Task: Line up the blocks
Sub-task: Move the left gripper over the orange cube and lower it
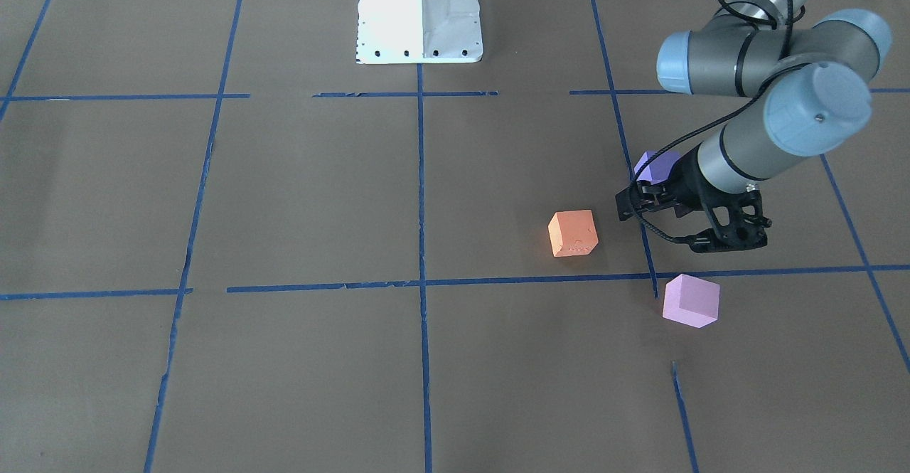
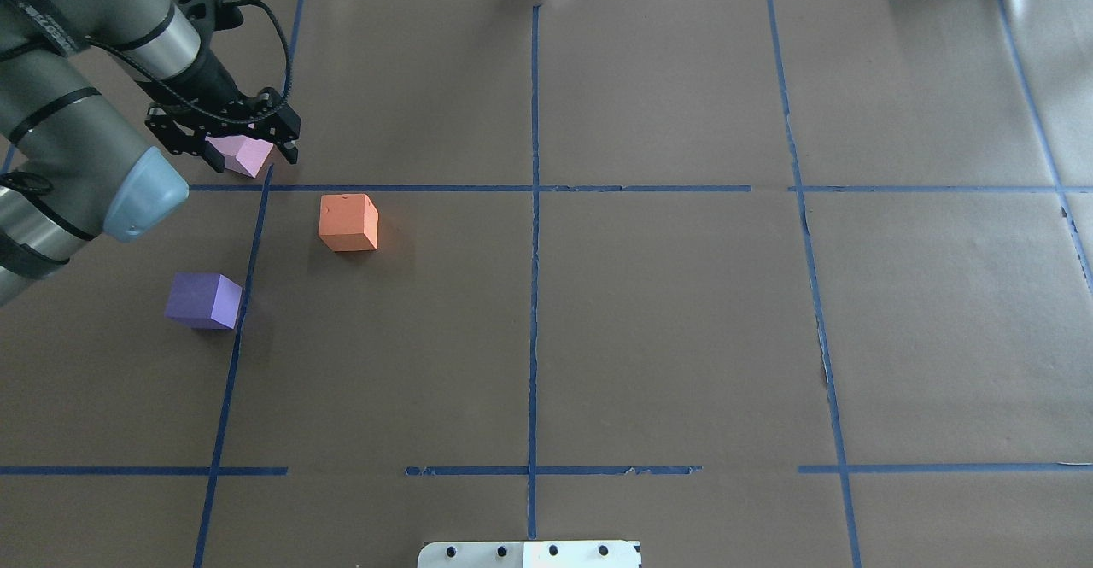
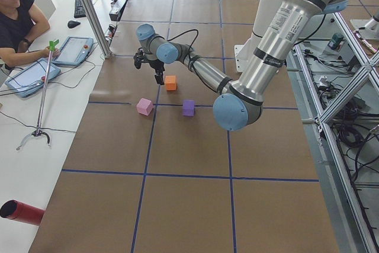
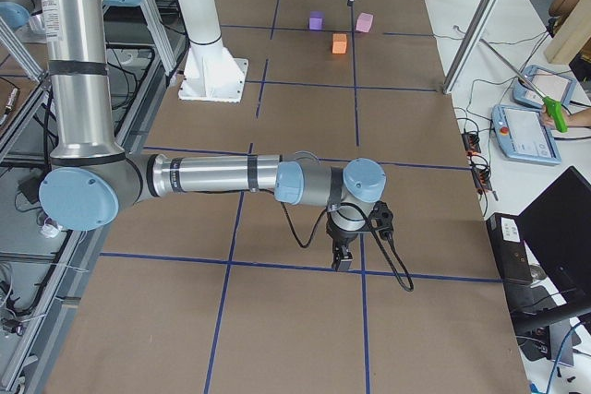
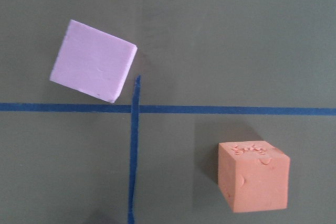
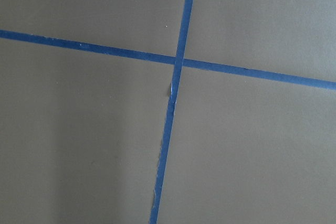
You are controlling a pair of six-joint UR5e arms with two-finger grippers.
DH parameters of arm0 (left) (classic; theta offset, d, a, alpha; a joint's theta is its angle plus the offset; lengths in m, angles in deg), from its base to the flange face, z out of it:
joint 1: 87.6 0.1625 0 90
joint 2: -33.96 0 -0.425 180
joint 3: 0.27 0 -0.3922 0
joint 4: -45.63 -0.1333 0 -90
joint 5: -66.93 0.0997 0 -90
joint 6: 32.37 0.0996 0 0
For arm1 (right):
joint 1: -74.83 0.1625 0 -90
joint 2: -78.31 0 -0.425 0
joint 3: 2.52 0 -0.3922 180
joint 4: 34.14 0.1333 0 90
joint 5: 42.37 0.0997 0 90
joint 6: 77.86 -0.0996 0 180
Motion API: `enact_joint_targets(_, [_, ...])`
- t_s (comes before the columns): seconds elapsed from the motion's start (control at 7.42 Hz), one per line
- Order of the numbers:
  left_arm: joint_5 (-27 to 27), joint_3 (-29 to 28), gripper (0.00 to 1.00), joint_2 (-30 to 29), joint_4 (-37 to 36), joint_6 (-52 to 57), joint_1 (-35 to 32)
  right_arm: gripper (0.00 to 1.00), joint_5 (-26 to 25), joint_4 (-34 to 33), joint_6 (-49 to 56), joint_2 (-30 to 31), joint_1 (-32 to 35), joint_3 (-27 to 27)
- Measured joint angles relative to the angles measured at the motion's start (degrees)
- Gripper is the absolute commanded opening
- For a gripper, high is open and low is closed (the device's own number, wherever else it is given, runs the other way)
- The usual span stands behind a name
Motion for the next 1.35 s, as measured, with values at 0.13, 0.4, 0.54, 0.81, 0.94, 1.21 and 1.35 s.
enact_joint_targets(0.13, [1.67, -1.23, 1.0, -0.95, 0.76, -2.15, 1.81, 1.0, 0.0, 0.0, 0.0, -0.01, 0.0, 0.0])
enact_joint_targets(0.4, [3.72, -2.93, 1.0, -1.59, 1.64, -5.65, 4.78, 1.0, 0.0, 0.0, 0.0, 0.0, 0.0, 0.0])
enact_joint_targets(0.54, [4.81, -3.51, 1.0, -1.66, 2.3, -6.71, 5.68, 1.0, 0.0, 0.0, 0.0, 0.02, 0.0, 0.0])
enact_joint_targets(0.81, [5.51, -4.58, 1.0, -1.87, 3.55, -7.88, 6.22, 1.0, 0.0, 0.0, 0.0, 0.02, -0.02, 0.0])
enact_joint_targets(0.94, [5.58, -5.77, 1.0, -2.12, 5.74, -9.81, 6.52, 1.0, 0.0, 0.0, 0.0, 0.02, -0.03, 0.0])
enact_joint_targets(1.21, [5.64, -8.25, 1.0, -2.39, 10.47, -13.57, 7.47, 1.0, 0.0, 0.0, 0.0, 0.02, -0.04, 0.0])
enact_joint_targets(1.35, [5.67, -8.93, 1.0, -2.53, 11.29, -14.21, 7.77, 1.0, 0.0, 0.0, 0.0, 0.02, -0.03, 0.0])
